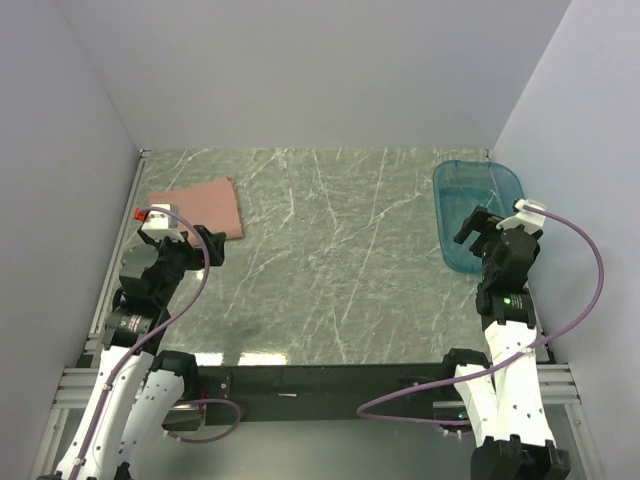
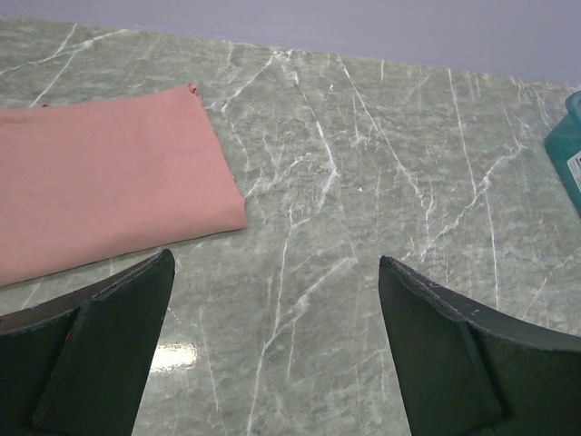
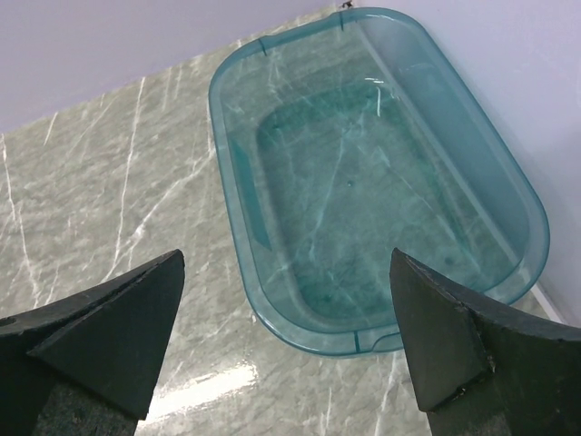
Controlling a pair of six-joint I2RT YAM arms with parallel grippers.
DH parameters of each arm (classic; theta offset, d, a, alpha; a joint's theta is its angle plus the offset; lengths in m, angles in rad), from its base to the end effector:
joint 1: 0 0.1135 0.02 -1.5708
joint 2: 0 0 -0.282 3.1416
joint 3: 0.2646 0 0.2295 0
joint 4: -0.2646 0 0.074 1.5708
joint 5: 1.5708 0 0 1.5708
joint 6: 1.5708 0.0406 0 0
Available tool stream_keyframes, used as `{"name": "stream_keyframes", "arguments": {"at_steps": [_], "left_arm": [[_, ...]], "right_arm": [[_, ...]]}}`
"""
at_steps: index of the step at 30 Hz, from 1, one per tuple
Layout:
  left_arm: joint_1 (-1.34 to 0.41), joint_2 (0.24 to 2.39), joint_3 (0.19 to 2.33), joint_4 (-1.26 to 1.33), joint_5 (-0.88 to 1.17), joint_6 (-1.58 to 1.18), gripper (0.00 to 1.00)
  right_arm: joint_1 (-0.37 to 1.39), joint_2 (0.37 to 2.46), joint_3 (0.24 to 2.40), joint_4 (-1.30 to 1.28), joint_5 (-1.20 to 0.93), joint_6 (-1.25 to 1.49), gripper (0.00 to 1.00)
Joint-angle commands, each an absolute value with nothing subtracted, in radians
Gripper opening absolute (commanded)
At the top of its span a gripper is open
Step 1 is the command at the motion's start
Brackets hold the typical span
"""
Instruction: Fold and stack the t-shirts
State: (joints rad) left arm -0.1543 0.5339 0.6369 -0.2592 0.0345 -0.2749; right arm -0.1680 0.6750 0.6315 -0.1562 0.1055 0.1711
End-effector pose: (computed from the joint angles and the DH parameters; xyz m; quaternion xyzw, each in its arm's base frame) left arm 0.1031 -0.0175 0.3217 -0.0346 0.7593 -0.1512 0.6320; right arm 0.1332 -0.0269 0.3174 0.1633 0.7563 -0.0398 0.6323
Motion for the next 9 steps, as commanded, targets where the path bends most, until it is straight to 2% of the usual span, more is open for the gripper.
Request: {"name": "stream_keyframes", "arguments": {"at_steps": [1,9], "left_arm": [[-0.158,0.531,0.641,-0.239,0.020,-0.272,0.99],[-0.158,0.535,0.644,-0.247,0.020,-0.273,0.99]], "right_arm": [[-0.178,0.653,0.634,-0.107,0.135,0.179,1.00],[-0.178,0.655,0.647,-0.103,0.115,0.129,1.00]]}}
